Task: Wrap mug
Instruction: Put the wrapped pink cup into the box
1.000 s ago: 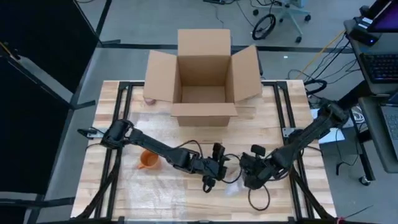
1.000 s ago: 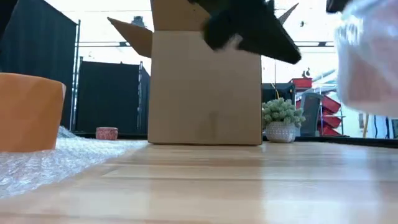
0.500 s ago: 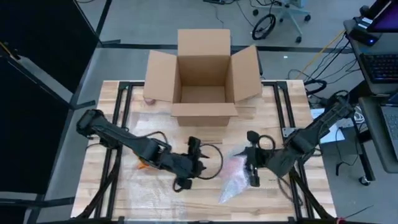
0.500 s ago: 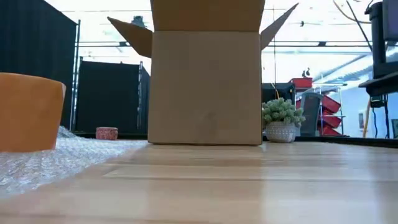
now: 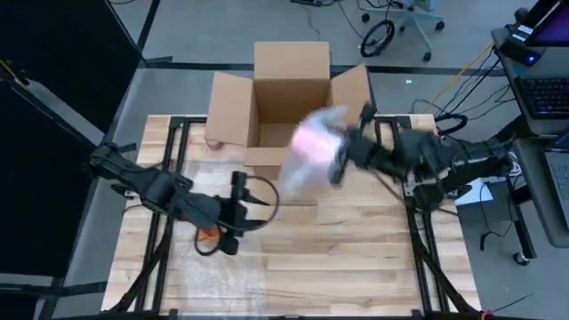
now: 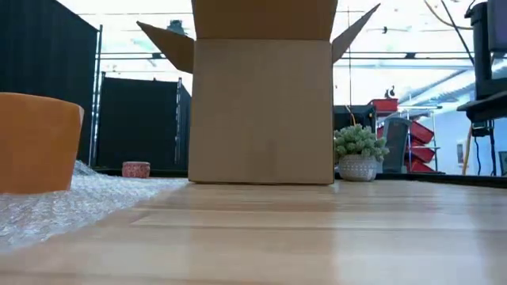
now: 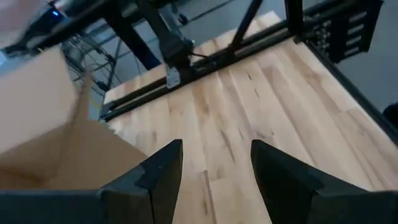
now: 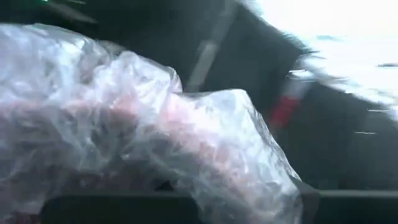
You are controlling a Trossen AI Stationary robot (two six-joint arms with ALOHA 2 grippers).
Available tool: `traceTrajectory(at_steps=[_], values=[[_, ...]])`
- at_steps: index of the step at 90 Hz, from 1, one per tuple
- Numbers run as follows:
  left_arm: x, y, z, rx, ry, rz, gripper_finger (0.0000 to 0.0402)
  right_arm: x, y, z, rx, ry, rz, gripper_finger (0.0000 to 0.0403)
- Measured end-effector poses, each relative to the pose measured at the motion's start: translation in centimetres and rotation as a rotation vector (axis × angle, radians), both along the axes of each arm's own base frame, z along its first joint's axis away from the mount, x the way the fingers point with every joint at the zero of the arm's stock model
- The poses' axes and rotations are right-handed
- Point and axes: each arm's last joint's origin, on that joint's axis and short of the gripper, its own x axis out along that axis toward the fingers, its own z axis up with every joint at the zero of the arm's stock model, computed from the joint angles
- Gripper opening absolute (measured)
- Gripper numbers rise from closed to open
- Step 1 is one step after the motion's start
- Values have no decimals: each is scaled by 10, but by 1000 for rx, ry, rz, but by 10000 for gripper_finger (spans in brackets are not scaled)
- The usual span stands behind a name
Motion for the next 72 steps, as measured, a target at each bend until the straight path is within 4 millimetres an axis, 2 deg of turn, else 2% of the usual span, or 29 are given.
traceTrajectory(at_steps=[17,33,43,54,72], values=[[-11,6,6,-13,-3,21,178,23,-78,3,-12,2,-100,23],[-14,7,1,-10,47,43,178,60,-134,0,36,219,-199,23],[-14,9,-2,-22,66,69,178,81,-162,-8,155,376,-189,23],[-14,10,-8,-5,73,111,178,100,-189,-37,296,583,-193,23],[-13,10,-12,-23,72,157,178,116,-214,-107,529,924,-137,23]])
